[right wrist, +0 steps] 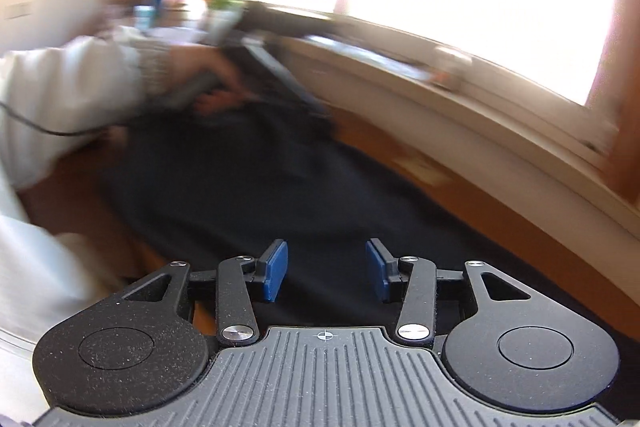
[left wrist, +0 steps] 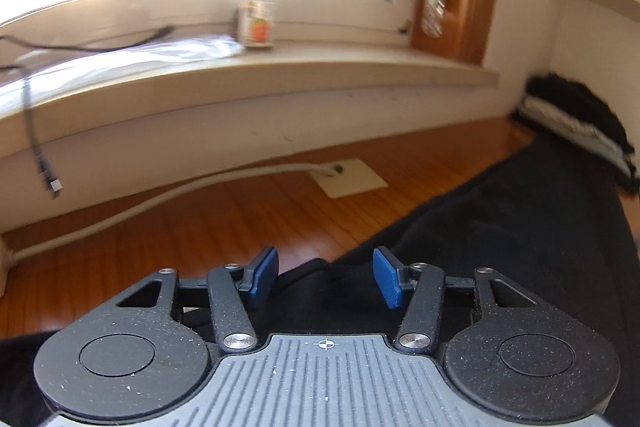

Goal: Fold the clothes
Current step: 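Move the open right gripper along the pants toward the left gripper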

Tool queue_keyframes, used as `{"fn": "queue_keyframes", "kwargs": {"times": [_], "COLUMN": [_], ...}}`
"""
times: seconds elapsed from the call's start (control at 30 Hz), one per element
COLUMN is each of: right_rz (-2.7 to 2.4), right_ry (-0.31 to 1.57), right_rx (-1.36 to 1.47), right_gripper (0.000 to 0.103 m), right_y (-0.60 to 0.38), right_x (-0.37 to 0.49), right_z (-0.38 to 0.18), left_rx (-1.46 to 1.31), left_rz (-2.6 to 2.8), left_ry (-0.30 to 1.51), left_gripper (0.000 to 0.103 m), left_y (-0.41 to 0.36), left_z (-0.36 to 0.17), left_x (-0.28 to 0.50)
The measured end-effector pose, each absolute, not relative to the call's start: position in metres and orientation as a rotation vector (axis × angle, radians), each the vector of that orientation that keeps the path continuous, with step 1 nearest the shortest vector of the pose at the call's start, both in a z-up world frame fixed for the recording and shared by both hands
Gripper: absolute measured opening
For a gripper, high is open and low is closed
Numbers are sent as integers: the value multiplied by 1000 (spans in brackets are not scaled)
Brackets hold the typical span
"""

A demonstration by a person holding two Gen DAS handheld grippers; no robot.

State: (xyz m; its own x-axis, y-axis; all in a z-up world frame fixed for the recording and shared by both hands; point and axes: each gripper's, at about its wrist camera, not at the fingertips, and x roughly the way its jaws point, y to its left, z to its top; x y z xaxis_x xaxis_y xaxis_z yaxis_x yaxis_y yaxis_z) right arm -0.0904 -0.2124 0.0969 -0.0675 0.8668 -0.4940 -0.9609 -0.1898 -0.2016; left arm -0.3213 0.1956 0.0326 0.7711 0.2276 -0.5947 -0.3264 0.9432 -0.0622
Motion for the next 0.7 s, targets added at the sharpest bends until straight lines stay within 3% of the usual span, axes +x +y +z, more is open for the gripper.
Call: {"fn": "queue_keyframes", "kwargs": {"times": [0.03,0.07,0.1,0.17,0.27,0.33,0.37,0.47,0.6,0.7], "right_rz": [1616,1572,1527,1438,1309,1212,1159,982,795,759], "right_ry": [214,230,250,285,315,330,344,385,457,540], "right_rx": [-596,-581,-562,-526,-479,-452,-428,-336,-184,-26], "right_gripper": [45,45,45,45,45,45,45,45,45,45], "right_y": [-212,-213,-214,-218,-233,-250,-261,-304,-365,-396], "right_x": [-78,-64,-49,-21,18,44,58,101,149,172], "right_z": [94,91,88,82,77,75,75,73,70,65], "left_rx": [-148,-130,-128,-156,-109,-66,-44,-9,5,-1], "left_rz": [310,327,349,391,440,471,486,477,402,314], "left_ry": [638,640,624,575,557,552,550,527,502,498], "left_gripper": [29,14,8,8,21,71,79,80,94,95], "left_y": [194,194,195,199,191,183,179,168,143,123], "left_z": [30,28,27,27,29,31,32,36,38,40], "left_x": [-317,-315,-315,-317,-317,-316,-316,-318,-308,-295]}}
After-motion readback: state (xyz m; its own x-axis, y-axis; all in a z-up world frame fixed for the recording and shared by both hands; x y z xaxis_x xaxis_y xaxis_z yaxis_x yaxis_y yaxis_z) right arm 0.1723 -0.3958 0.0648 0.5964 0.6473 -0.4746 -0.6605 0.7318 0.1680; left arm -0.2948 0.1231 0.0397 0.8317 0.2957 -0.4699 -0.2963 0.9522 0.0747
